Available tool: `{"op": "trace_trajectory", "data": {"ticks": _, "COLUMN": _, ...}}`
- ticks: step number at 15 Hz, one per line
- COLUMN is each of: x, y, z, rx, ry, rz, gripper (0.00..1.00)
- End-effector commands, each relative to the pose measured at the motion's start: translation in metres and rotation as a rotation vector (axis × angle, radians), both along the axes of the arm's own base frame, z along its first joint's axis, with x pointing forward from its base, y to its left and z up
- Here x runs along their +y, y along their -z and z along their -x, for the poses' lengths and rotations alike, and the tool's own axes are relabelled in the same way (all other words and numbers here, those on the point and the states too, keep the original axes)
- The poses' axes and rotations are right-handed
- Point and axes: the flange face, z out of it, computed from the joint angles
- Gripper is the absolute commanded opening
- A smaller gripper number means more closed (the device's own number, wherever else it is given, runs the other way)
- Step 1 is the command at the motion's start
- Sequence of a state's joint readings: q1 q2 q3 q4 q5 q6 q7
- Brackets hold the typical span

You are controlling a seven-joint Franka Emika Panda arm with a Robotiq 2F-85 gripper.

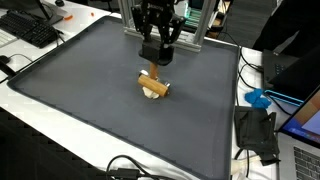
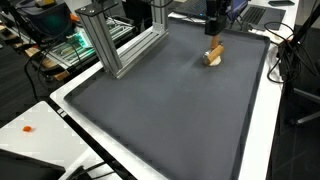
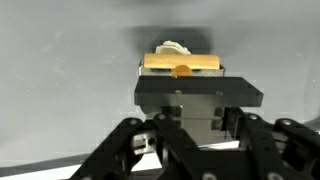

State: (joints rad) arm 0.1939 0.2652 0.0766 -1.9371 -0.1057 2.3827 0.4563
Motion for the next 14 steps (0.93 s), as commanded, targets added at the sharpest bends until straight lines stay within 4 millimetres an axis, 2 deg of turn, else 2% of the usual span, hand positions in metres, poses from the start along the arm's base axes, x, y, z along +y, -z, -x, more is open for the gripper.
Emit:
{"op": "trace_trajectory", "data": {"ticks": 1, "x": -0.0057, "y": 0.0127, "z": -0.0065, "rx": -0.025, "ry": 0.098, "rz": 0.019, "gripper": 0.27}}
{"op": "trace_trajectory", "data": {"ticks": 9, "x": -0.0065, "y": 0.0137, "z": -0.0100, "rx": -0.009, "ry": 0.258, "rz": 0.015, "gripper": 0.27}}
{"op": "trace_trajectory", "data": {"ticks": 14, "x": 0.0013, "y": 0.0132, "z": -0.0060, "rx": 0.071, "ry": 0.224, "rz": 0.004, "gripper": 0.27}}
